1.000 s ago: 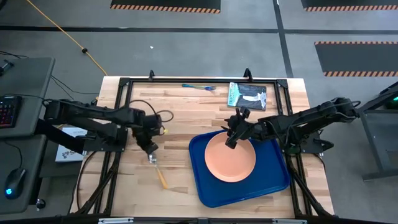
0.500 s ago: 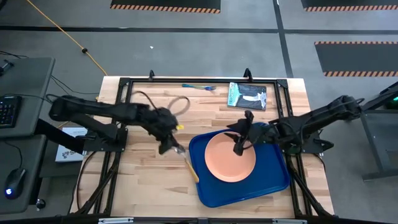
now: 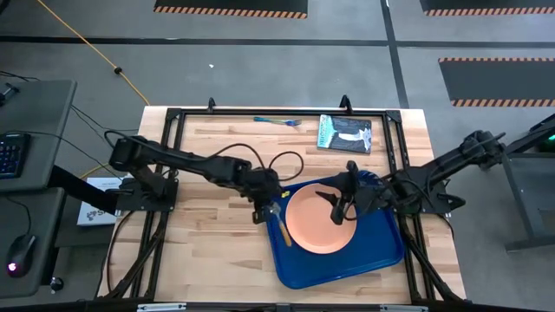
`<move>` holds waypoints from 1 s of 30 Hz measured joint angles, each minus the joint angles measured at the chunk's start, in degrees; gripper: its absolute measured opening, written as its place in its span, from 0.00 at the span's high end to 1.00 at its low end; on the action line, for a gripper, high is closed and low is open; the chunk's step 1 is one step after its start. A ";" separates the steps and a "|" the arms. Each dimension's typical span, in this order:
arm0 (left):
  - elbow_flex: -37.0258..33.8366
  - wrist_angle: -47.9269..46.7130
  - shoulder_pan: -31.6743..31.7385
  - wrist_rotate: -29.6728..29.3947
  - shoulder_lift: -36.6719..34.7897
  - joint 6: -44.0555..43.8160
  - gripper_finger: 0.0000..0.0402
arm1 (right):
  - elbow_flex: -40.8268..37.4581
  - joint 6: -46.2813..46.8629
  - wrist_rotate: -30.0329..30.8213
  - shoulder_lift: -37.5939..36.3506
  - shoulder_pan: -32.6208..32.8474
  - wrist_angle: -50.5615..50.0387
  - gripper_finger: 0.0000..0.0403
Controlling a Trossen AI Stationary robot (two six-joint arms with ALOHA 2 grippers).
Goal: Pick and place plate/cup/fork/spoon on tray
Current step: Put the orange spoon on the blue table tray to the left of the orange plate
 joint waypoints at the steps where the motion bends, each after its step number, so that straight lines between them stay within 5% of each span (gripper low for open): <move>1: 0.45 -0.20 0.16 -0.13 0.29 0.11 1.00 | 0.00 -0.02 0.51 0.00 0.50 0.01 0.64; 19: 2.33 1.03 2.93 0.18 0.94 4.15 1.00 | 0.00 -0.03 4.23 0.00 2.76 0.02 0.64; 30: 2.37 -0.66 2.85 10.50 2.56 4.35 1.00 | 0.00 1.07 4.19 0.00 2.76 0.02 0.64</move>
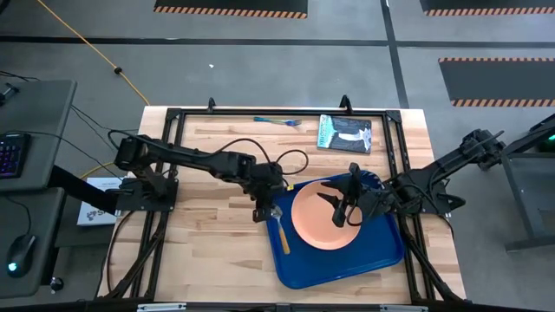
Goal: Pick and place plate/cup/fork/spoon on tray
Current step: Put the orange spoon on the blue table tray to the left of the orange plate
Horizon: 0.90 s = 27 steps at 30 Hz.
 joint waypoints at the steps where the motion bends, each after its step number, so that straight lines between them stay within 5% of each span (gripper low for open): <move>1: 0.00 0.25 0.06 0.35 0.81 -0.08 1.00 | 0.00 0.00 0.00 0.02 0.00 0.00 0.64; 27: -0.07 4.73 0.64 3.27 14.72 -4.56 0.93 | 0.00 0.91 -0.20 0.04 0.00 -0.46 0.64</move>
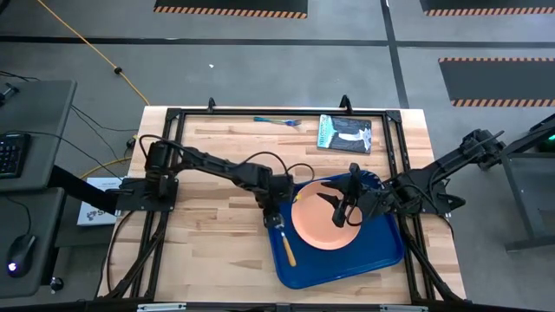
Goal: Pick and place plate/cup/fork/spoon on tray
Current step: Put the orange spoon on the blue table tray to the left of the orange plate, then put the violet fork on the blue table tray to the left of the orange plate
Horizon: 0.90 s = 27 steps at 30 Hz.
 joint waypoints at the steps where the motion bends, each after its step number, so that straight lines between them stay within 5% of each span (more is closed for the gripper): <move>1: 0.00 -0.29 0.00 -0.39 0.34 0.23 0.92 | 0.00 -0.01 0.00 0.00 0.00 0.02 0.64; 13: -0.07 -0.63 0.00 -4.75 0.80 1.94 0.81 | 0.00 0.12 0.20 0.00 0.00 0.06 0.64; 27: 0.00 -4.57 2.24 -4.34 -4.20 3.89 0.52 | 0.00 0.12 0.22 0.00 -0.02 0.45 0.64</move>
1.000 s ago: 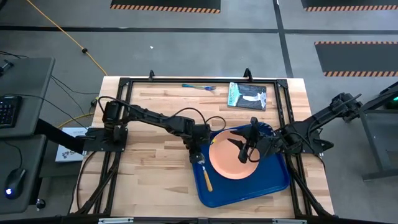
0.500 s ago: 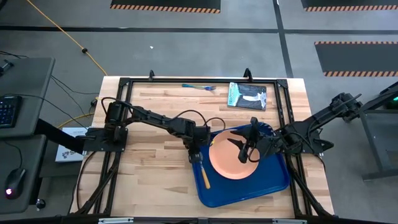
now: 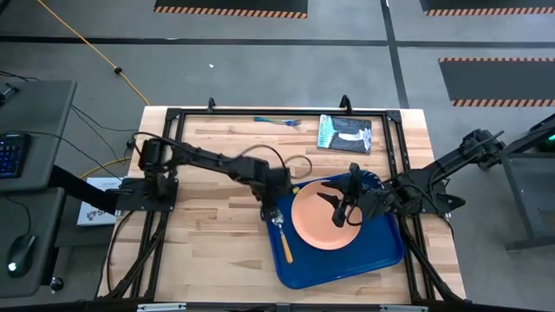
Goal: Pick and place plate/cup/fork/spoon on tray
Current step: Put the violet fork on the blue table tray to the left of the orange plate
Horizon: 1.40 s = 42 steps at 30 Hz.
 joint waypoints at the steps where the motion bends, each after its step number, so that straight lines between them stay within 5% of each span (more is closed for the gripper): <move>1: 0.00 -0.83 0.60 -0.29 -1.18 0.00 0.52 | 0.01 -0.02 0.00 0.00 0.00 0.10 0.64; 5: -0.41 -3.01 2.45 -7.65 -6.87 1.20 0.50 | 0.02 0.02 0.17 0.00 -0.11 0.42 0.64; 11: -12.66 17.90 3.79 -25.13 -21.24 5.81 0.50 | 0.02 0.26 0.28 0.02 -2.17 0.37 0.64; 18: -38.64 57.02 7.61 -24.32 -35.06 6.01 0.50 | 0.07 6.07 2.59 2.17 -11.80 2.34 0.64; 23: -47.56 73.47 9.42 -26.07 -39.35 4.95 0.50 | 1.46 -0.26 -9.78 5.38 -30.88 14.34 0.64; 31: -47.91 74.97 11.04 -25.19 -45.07 3.74 0.50 | 11.61 3.72 -28.03 19.35 -58.44 13.92 0.64; 35: -47.89 73.49 10.06 -23.31 -45.97 1.92 0.50 | 12.52 11.01 -33.92 27.11 -62.81 14.19 0.64; 42: -47.89 73.42 7.28 -22.07 -46.16 1.94 0.50 | 12.52 19.06 -33.45 37.75 -65.13 17.84 0.64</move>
